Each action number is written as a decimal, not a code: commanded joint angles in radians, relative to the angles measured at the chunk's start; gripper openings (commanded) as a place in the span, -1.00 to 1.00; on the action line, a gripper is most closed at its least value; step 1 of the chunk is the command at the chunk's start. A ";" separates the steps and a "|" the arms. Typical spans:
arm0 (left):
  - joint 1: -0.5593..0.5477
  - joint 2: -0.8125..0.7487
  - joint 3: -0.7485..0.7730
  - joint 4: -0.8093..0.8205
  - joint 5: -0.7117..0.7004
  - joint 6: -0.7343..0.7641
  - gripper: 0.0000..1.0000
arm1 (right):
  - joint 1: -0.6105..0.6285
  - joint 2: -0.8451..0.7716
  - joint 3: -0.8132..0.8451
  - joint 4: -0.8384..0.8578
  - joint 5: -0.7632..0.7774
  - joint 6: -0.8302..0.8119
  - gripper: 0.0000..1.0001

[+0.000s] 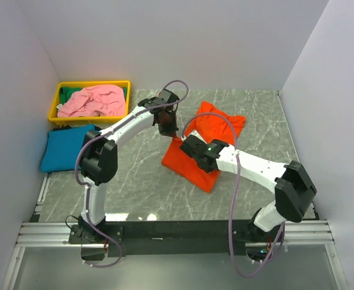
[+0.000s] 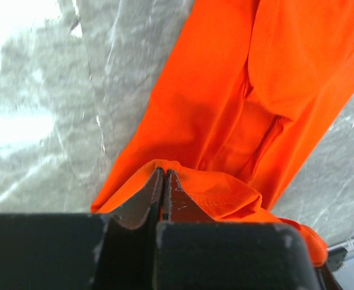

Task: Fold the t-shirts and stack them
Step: Fold the tshirt

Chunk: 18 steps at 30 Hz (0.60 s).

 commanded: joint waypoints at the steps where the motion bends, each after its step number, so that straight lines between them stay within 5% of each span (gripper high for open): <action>1: 0.007 0.022 0.058 0.052 -0.011 0.036 -0.99 | -0.025 0.017 0.028 0.077 0.118 -0.062 -1.00; 18: 0.018 0.086 -0.002 0.246 -0.031 0.027 -0.99 | -0.082 0.201 -0.047 0.308 0.244 -0.132 -1.00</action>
